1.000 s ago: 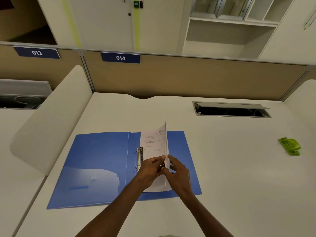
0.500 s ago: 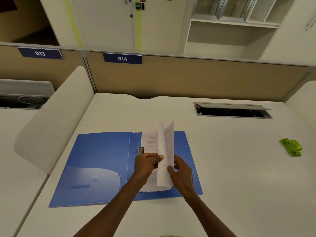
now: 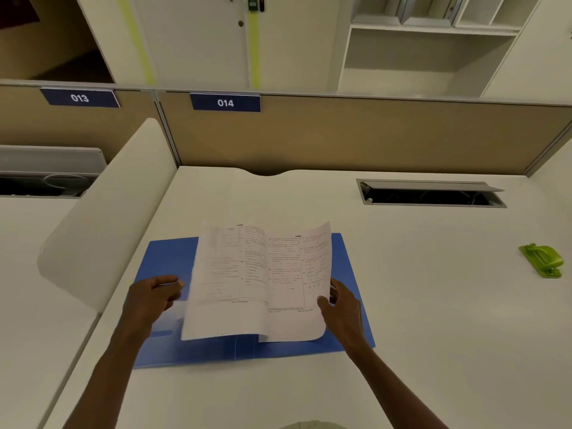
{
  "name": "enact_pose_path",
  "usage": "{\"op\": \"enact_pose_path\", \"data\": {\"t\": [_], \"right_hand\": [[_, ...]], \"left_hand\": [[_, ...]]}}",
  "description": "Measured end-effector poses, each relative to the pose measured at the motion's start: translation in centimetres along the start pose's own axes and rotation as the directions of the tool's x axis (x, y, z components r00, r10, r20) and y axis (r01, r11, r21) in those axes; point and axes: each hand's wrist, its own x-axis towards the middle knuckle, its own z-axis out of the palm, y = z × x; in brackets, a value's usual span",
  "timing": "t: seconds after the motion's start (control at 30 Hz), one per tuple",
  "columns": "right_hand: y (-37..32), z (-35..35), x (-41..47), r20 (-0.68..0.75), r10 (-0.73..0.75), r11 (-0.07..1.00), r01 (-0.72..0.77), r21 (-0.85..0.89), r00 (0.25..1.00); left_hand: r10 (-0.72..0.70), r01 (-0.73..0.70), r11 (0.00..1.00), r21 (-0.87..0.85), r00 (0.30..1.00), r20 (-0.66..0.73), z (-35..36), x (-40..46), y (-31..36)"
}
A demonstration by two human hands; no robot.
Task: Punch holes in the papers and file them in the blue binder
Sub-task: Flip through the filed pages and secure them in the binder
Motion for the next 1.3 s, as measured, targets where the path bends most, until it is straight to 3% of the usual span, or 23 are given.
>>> {"op": "enact_pose_path", "data": {"t": [0.13,0.23,0.3,0.4,0.43,0.47,0.5,0.53,0.57,0.6,0.67,0.7,0.73,0.77,0.83,0.87,0.9,0.97,1.07,1.3], "right_hand": [[-0.1,0.2,-0.1,0.010,-0.013,0.999,0.013,0.032,1.000],[0.0,0.3,-0.3,0.014,-0.023,0.999,0.022,0.042,1.000],[0.0,0.3,-0.3,0.014,-0.028,0.999,0.027,0.039,1.000],[0.0,0.4,-0.4,0.023,-0.020,0.999,0.019,0.048,1.000],[0.1,0.4,-0.5,0.026,-0.020,0.998,0.018,0.056,0.999],[0.1,0.4,-0.5,0.028,-0.027,0.998,0.025,0.062,0.999],[0.1,0.4,-0.5,0.028,-0.038,0.998,0.036,0.060,0.999],[0.1,0.4,-0.5,0.028,-0.048,0.997,0.047,0.054,0.998],[0.0,0.4,-0.5,0.030,-0.055,0.997,0.054,0.047,0.998],[0.0,0.4,-0.5,0.031,-0.058,0.997,0.056,0.045,0.998],[-0.1,0.5,-0.5,0.027,-0.056,0.997,0.055,0.052,0.998],[-0.1,0.4,-0.4,0.025,-0.054,0.997,0.053,0.059,0.998],[-0.1,0.3,-0.4,0.023,-0.049,0.996,0.047,0.069,0.999],[-0.1,0.2,-0.3,0.023,-0.048,0.996,0.046,0.080,0.999],[0.1,0.0,-0.2,0.016,-0.051,0.996,0.050,0.080,0.999],[0.2,-0.1,-0.1,0.013,-0.051,0.996,0.050,0.071,0.999],[0.3,-0.1,-0.1,0.010,-0.050,0.997,0.049,0.065,0.999],[0.5,-0.2,0.0,0.012,-0.051,0.997,0.050,0.065,0.999],[0.2,0.2,-0.1,0.029,-0.058,0.996,0.056,0.076,0.998],[-0.1,0.0,-0.2,0.040,-0.066,0.995,0.063,0.077,0.997]], "left_hand": [[-0.039,0.047,0.990,0.129,0.997,-0.064,0.3,-0.3,-1.5],[0.114,-0.036,0.946,0.324,0.968,-0.225,3.5,-1.9,-0.6],[0.217,-0.111,0.935,0.336,0.931,-0.295,6.2,-3.3,0.5],[0.330,-0.271,0.910,0.314,0.932,-0.152,10.3,-5.6,1.8],[0.448,-0.405,0.832,0.378,0.894,-0.029,11.7,-6.4,1.8],[0.570,-0.558,0.678,0.478,0.810,0.137,13.2,-7.1,1.5],[0.633,-0.682,0.460,0.568,0.701,0.329,14.6,-7.5,1.0],[0.607,-0.750,0.241,0.615,0.611,0.507,15.8,-7.7,0.5],[0.522,-0.772,0.075,0.631,0.569,0.635,16.5,-7.8,0.1],[0.416,-0.770,-0.026,0.637,0.571,0.708,17.0,-7.7,-0.2],[0.242,-0.750,-0.087,0.656,0.623,0.744,17.4,-7.4,-0.8],[0.220,-0.735,-0.057,0.676,0.651,0.726,17.3,-7.2,-1.0],[0.231,-0.701,0.036,0.713,0.700,0.676,17.0,-7.2,-1.1],[0.238,-0.621,0.206,0.756,0.782,0.577,16.5,-7.1,-1.1],[0.157,-0.297,0.615,0.730,0.954,0.256,14.8,-6.8,-0.8],[0.065,-0.112,0.767,0.632,0.993,0.098,13.7,-6.5,-0.7],[-0.031,0.033,0.854,0.519,0.999,-0.013,12.7,-6.0,-0.7],[-0.172,0.196,0.890,0.412,0.980,-0.096,11.6,-5.5,-0.8],[-0.217,0.255,0.870,0.421,0.967,-0.137,11.6,-5.0,-1.3],[-0.083,0.097,0.980,0.174,0.993,-0.083,10.3,-4.5,-1.4]]}}
